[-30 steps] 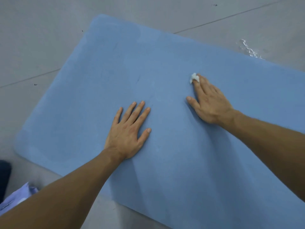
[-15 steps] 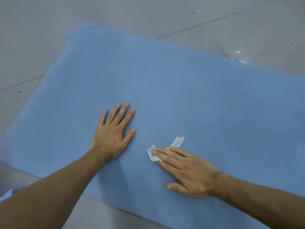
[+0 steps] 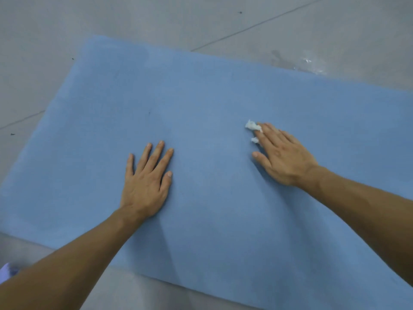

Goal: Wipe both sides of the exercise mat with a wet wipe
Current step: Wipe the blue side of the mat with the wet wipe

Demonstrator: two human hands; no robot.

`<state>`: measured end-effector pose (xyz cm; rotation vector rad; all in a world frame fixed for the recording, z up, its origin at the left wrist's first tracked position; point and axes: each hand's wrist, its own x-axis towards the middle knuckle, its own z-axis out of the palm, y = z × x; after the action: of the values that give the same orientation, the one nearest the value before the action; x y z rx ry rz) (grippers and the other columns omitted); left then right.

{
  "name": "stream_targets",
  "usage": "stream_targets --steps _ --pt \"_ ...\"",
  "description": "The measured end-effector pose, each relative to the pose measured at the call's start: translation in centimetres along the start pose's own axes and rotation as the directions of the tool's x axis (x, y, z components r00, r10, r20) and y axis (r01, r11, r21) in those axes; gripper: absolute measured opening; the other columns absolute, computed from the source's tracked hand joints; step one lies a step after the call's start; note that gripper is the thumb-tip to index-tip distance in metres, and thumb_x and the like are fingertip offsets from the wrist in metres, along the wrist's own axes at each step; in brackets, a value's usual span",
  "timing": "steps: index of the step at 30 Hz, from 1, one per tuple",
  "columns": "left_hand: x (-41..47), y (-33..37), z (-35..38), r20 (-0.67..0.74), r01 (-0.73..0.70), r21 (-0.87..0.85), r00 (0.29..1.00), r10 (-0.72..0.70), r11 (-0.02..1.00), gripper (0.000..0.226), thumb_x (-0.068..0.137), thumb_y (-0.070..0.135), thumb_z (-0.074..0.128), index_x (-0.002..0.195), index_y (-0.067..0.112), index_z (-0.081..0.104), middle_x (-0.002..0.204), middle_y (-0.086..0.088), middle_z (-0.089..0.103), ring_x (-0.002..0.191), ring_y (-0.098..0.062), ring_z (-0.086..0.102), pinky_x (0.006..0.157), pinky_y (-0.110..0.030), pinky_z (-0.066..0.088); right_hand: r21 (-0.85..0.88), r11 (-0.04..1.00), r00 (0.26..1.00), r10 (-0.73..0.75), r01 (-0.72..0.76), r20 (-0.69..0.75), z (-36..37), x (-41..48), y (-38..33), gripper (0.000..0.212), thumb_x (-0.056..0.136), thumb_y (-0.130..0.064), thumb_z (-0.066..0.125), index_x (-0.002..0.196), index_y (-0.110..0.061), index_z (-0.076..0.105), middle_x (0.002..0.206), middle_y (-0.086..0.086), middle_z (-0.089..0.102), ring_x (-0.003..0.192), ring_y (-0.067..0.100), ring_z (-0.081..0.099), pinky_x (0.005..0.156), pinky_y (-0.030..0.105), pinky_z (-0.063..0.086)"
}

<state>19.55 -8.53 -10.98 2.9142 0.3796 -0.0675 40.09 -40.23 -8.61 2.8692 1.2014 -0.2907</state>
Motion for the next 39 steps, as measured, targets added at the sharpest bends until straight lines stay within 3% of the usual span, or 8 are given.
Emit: stream_targets --steps 6,10,18,21,26,32,34,39 --pt "-0.5 0.9 0.1 0.004 0.003 -0.019 1.000 -0.003 1.000 0.059 0.106 0.042 0.018 0.165 0.034 0.019 0.173 0.013 0.007 0.159 -0.011 -0.002 0.128 -0.051 0.002 0.127 0.984 0.992 -0.129 0.126 0.010 1.1 -2.3 -2.7 0.083 0.102 -0.065 0.016 0.166 -0.013 0.011 0.173 0.007 0.013 0.159 0.021 0.012 0.127 0.036 0.015" --pt "-1.0 2.1 0.5 0.009 -0.050 -0.014 0.999 0.050 0.999 0.058 0.107 0.041 0.019 0.165 0.032 0.019 0.173 0.013 0.006 0.159 -0.011 -0.001 0.128 -0.051 0.003 0.071 0.940 0.943 -0.332 0.333 -0.030 2.6 -7.8 -6.3 0.075 0.108 -0.059 0.024 0.162 -0.007 0.030 0.168 0.014 0.027 0.159 0.024 0.016 0.126 0.041 0.015" --pt "-1.7 6.6 1.8 0.007 -0.297 0.025 0.955 0.297 0.954 0.057 0.106 0.038 0.030 0.162 0.030 0.030 0.172 0.007 0.016 0.159 -0.018 0.014 0.126 -0.054 0.014 -0.022 0.791 0.791 -0.610 0.611 0.039 3.7 -15.3 -10.7 0.071 0.107 -0.059 0.030 0.159 -0.011 0.037 0.172 0.006 0.019 0.160 0.020 0.007 0.126 0.040 0.014" --pt "-2.4 8.4 2.4 0.023 -0.326 0.058 0.946 0.325 0.944 0.057 0.106 0.038 0.029 0.163 0.030 0.029 0.172 0.007 0.016 0.159 -0.019 0.013 0.126 -0.055 0.015 0.003 0.830 0.830 -0.558 0.558 0.010 3.8 -13.7 -8.8 0.068 0.109 -0.054 0.029 0.160 -0.009 0.036 0.170 0.007 0.027 0.160 0.019 0.014 0.126 0.040 0.017" --pt "-2.5 8.4 2.2 0.053 -0.314 0.084 0.949 0.311 0.946 0.058 0.107 0.040 0.025 0.164 0.032 0.022 0.173 0.010 0.009 0.160 -0.017 0.005 0.127 -0.053 0.010 -0.005 0.987 0.986 -0.162 0.162 -0.034 2.6 -9.1 -1.6 0.069 0.105 -0.053 0.031 0.157 -0.008 0.040 0.161 0.012 0.043 0.152 0.024 0.036 0.123 0.037 0.019" --pt "-2.6 8.4 2.1 0.062 -0.312 0.100 0.950 0.307 0.945 0.058 0.108 0.040 0.024 0.165 0.032 0.019 0.173 0.009 0.007 0.160 -0.018 0.004 0.127 -0.054 0.010 0.047 0.989 0.988 0.141 -0.144 0.055 0.9 -7.6 1.9 0.084 0.100 -0.063 0.010 0.165 -0.010 0.018 0.172 0.006 0.018 0.159 0.021 0.014 0.127 0.034 0.009" --pt "-2.6 8.4 2.0 0.063 -0.312 0.102 0.950 0.307 0.945 0.058 0.107 0.039 0.024 0.165 0.032 0.020 0.173 0.009 0.008 0.160 -0.018 0.004 0.127 -0.054 0.011 0.116 0.989 0.994 0.088 -0.095 0.063 1.0 -7.9 0.7 0.086 0.099 -0.065 0.011 0.166 -0.011 0.014 0.173 0.007 0.015 0.159 0.022 0.013 0.127 0.035 0.011" --pt "-2.5 8.4 2.1 0.066 -0.314 0.102 0.949 0.308 0.944 0.058 0.107 0.040 0.022 0.165 0.032 0.018 0.173 0.009 0.007 0.160 -0.018 0.004 0.127 -0.054 0.011 0.057 0.953 0.954 -0.298 0.298 -0.012 2.9 -12.0 -6.0 0.073 0.107 -0.056 0.032 0.162 -0.008 0.030 0.169 0.012 0.027 0.159 0.024 0.015 0.125 0.041 0.019"
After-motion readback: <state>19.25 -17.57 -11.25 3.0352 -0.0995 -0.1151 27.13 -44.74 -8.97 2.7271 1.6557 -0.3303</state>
